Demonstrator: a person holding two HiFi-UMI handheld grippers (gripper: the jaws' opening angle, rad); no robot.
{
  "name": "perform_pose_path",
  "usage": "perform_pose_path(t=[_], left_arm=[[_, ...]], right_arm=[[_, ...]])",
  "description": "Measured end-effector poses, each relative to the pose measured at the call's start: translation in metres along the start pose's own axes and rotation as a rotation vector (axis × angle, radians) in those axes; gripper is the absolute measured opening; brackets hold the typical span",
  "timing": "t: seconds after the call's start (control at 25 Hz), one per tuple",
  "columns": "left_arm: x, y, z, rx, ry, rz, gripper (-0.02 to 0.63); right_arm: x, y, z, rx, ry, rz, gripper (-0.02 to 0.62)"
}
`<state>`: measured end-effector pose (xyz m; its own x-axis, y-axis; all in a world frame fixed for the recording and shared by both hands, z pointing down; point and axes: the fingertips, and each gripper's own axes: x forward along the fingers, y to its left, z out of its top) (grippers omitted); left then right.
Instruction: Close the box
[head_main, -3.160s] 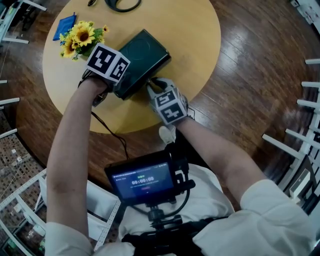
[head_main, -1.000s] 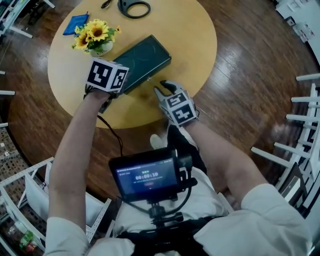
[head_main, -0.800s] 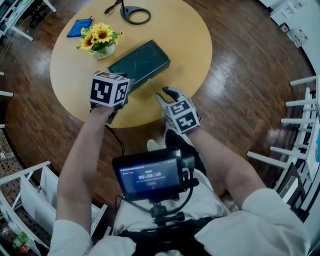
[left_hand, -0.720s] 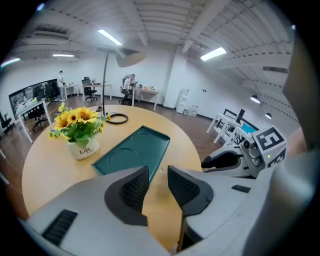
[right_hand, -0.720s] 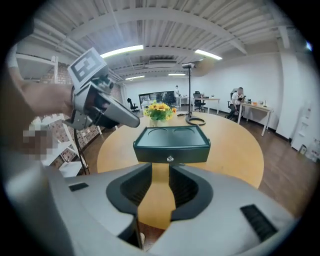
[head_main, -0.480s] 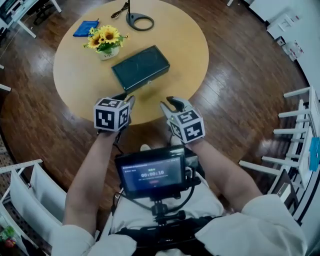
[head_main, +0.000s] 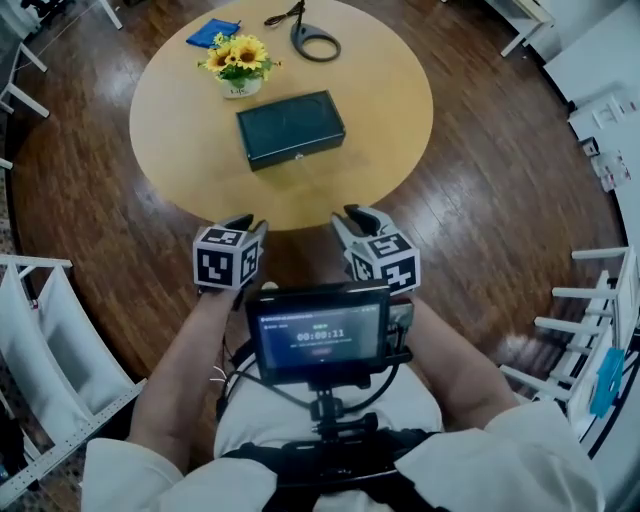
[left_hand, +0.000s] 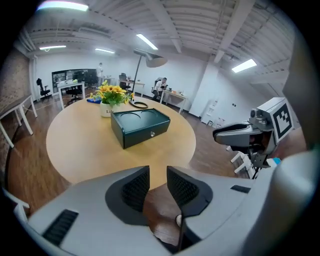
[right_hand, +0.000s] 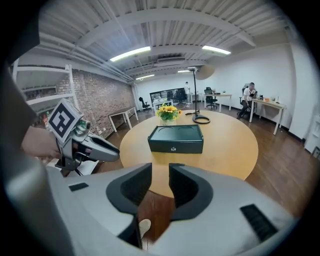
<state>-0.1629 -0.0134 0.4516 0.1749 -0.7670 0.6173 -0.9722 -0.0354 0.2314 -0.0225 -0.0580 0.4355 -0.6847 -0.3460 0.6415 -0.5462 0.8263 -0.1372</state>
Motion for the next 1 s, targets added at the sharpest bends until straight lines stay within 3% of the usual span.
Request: perform_pose_path(t=[0.12, 0.44, 1.0], left_arm=[[-0.007, -0.038, -0.016, -0.066, -0.007, 0.073, 0.101], [-0.03, -0.111, -0.051, -0.133, -0.031, 0.186, 0.101], [-0.056, -0.158, -0.097, -0.167, -0.019, 0.242, 0.101]], right_arm=[[-0.036, -0.019, -0.015, -0.029, -0.003, 0.043, 0.115], [-0.087, -0.045, -0.047, -0.089, -0.004, 0.136, 0.114], [-0.121, -0.028, -0.077, -0.162, -0.018, 0.206, 0.114]])
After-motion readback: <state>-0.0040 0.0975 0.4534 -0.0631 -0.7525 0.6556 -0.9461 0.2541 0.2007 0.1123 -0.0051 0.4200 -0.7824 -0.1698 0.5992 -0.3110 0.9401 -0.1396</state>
